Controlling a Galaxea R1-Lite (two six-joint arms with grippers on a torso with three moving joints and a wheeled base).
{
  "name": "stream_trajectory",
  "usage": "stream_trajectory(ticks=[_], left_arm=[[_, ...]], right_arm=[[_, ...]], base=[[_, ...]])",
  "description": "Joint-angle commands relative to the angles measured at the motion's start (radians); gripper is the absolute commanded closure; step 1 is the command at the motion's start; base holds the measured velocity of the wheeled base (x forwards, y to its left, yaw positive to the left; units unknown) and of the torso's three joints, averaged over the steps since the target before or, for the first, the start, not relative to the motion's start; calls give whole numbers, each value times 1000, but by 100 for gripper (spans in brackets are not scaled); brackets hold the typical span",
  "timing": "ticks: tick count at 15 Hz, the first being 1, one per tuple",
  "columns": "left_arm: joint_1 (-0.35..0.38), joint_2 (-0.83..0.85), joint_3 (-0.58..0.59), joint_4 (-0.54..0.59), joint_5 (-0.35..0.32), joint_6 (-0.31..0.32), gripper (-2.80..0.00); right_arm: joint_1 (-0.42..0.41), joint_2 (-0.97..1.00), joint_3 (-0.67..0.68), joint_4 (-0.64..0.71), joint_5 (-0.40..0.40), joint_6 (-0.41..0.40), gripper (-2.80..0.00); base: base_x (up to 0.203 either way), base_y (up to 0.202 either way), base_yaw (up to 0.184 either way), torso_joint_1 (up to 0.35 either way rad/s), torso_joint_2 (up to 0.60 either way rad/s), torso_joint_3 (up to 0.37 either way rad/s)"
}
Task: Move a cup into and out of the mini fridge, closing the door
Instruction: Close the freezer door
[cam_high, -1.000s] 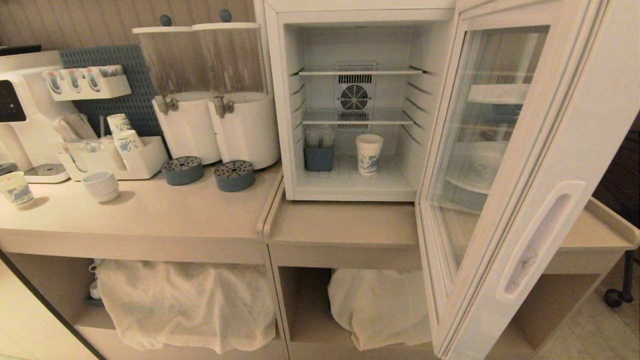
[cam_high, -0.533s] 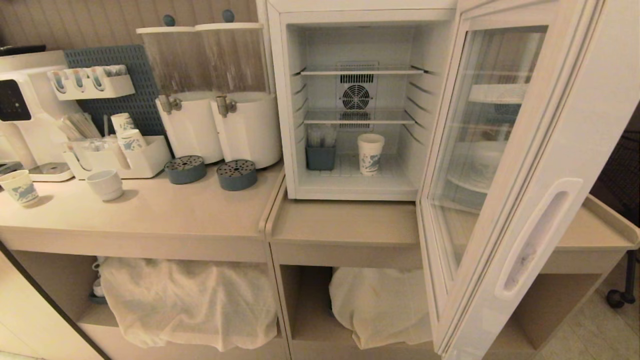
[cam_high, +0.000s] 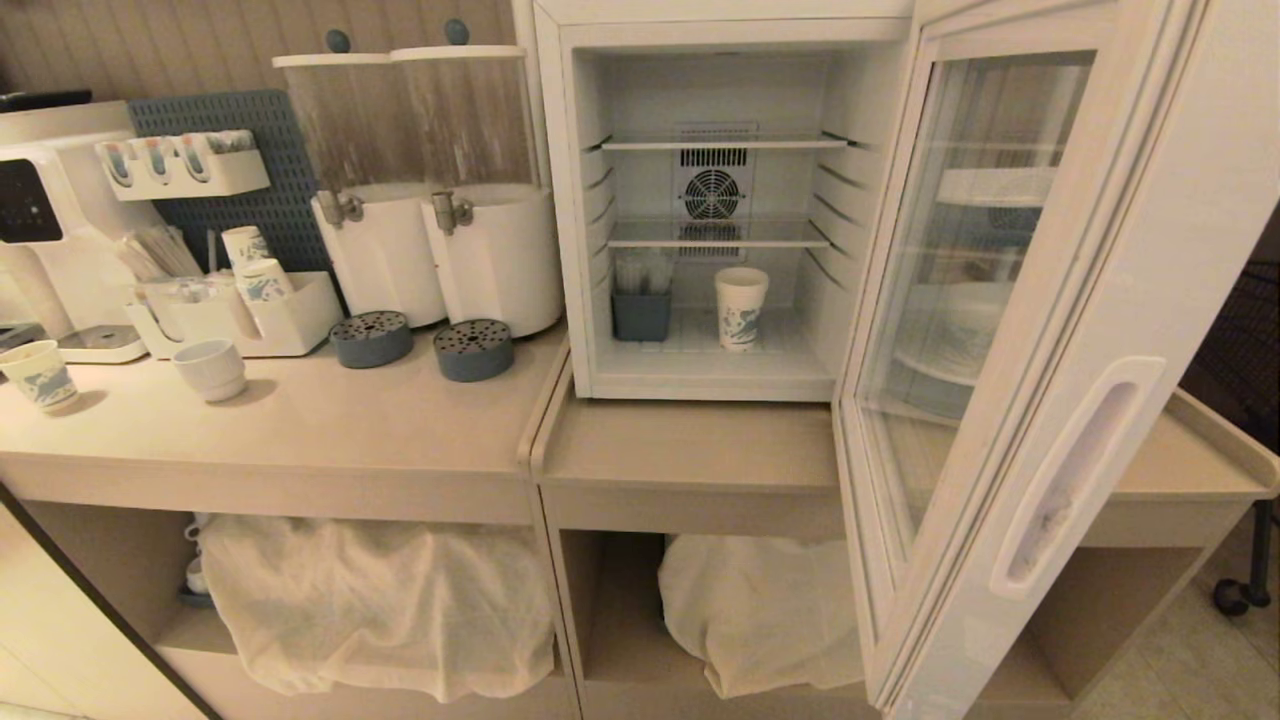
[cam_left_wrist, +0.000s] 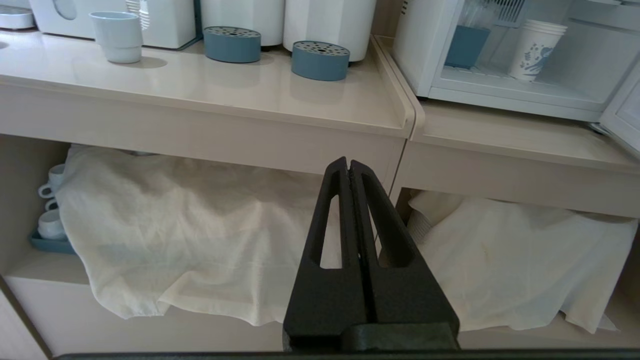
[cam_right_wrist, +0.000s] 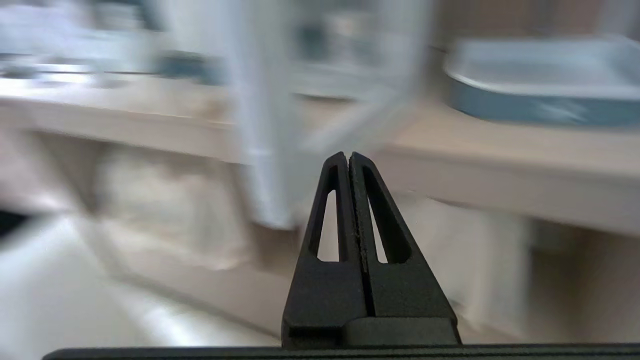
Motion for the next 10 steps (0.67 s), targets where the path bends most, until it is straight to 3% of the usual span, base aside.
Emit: stream_trajectory(ticks=[1, 4, 8, 10], left_arm=[[1, -3, 40, -1, 0, -1, 0], [1, -3, 40, -1, 0, -1, 0], [1, -3, 40, -1, 0, -3, 0], [1, -3, 40, -1, 0, -3, 0]], right_arm=[[0, 48, -107, 38, 45, 23, 0], [65, 299, -260, 19, 69, 122, 0], [416, 534, -311, -77, -6, 165, 0], [460, 655, -268, -201, -26, 139, 0]], base=[[0, 0, 0, 0, 0, 0], [0, 0, 0, 0, 0, 0], [0, 0, 0, 0, 0, 0], [0, 0, 0, 0, 0, 0]])
